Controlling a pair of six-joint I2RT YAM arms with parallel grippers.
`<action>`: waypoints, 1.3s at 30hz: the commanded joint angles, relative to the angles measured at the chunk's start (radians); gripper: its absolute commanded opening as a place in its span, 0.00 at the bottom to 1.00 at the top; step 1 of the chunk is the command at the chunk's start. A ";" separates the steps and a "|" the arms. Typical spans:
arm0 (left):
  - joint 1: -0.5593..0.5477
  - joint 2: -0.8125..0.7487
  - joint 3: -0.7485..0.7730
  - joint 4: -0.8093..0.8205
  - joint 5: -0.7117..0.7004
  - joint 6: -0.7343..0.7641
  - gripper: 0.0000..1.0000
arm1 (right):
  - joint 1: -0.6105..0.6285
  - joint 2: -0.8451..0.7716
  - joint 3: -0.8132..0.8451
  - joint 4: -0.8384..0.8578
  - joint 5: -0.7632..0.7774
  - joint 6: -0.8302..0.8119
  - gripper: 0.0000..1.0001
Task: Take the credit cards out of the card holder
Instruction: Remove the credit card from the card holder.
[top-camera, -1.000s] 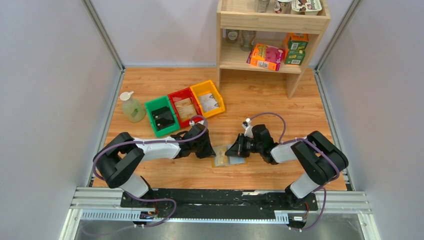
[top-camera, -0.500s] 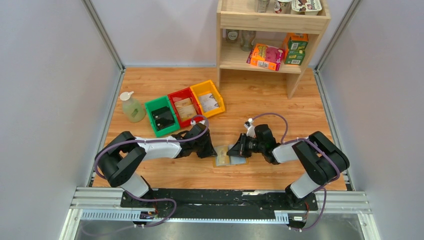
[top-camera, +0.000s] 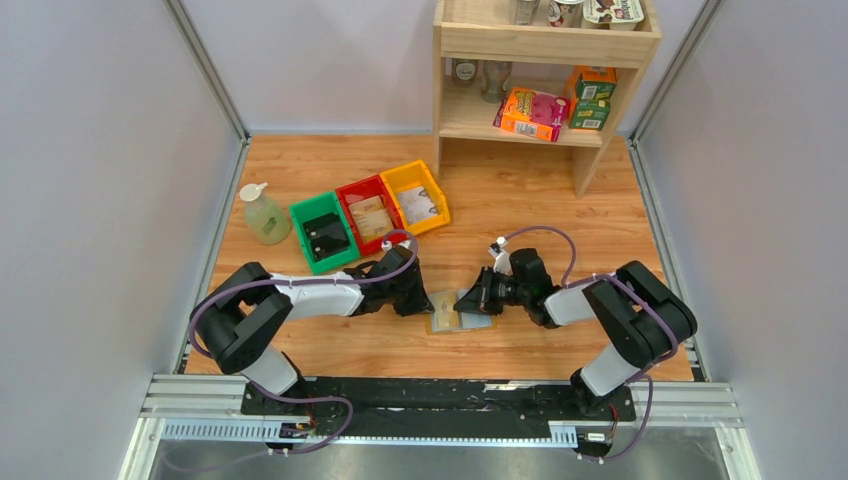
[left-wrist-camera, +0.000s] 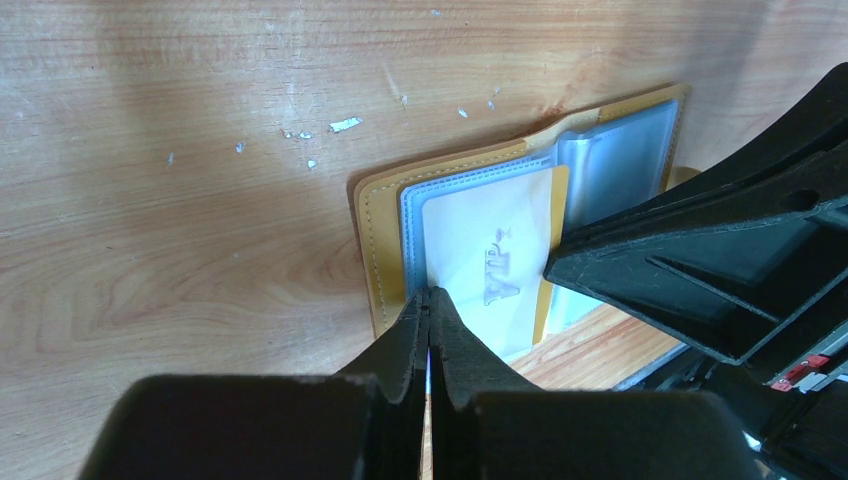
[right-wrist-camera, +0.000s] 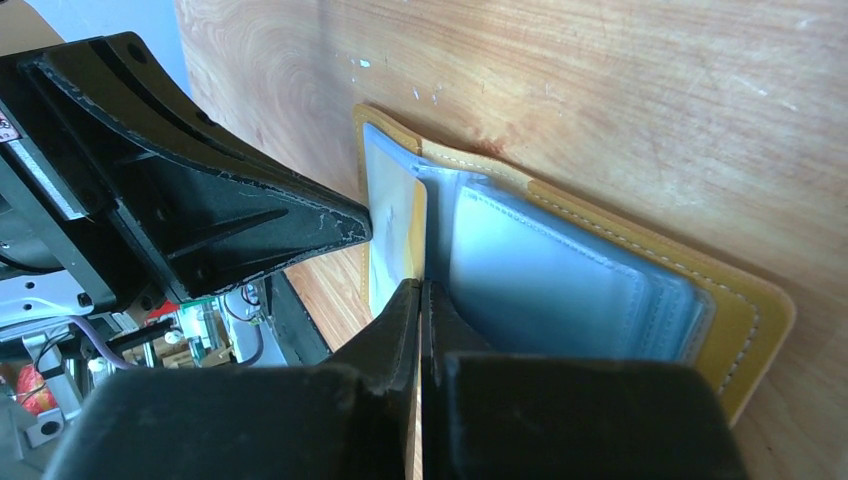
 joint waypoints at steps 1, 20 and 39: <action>-0.004 0.057 -0.034 -0.148 -0.052 0.046 0.00 | -0.028 -0.011 -0.014 0.037 -0.013 -0.010 0.00; -0.005 0.053 -0.028 -0.137 -0.039 0.058 0.00 | -0.034 0.012 0.020 0.048 -0.030 0.011 0.20; -0.004 0.028 -0.034 -0.119 -0.045 0.061 0.00 | -0.129 -0.201 -0.055 -0.138 0.047 -0.056 0.00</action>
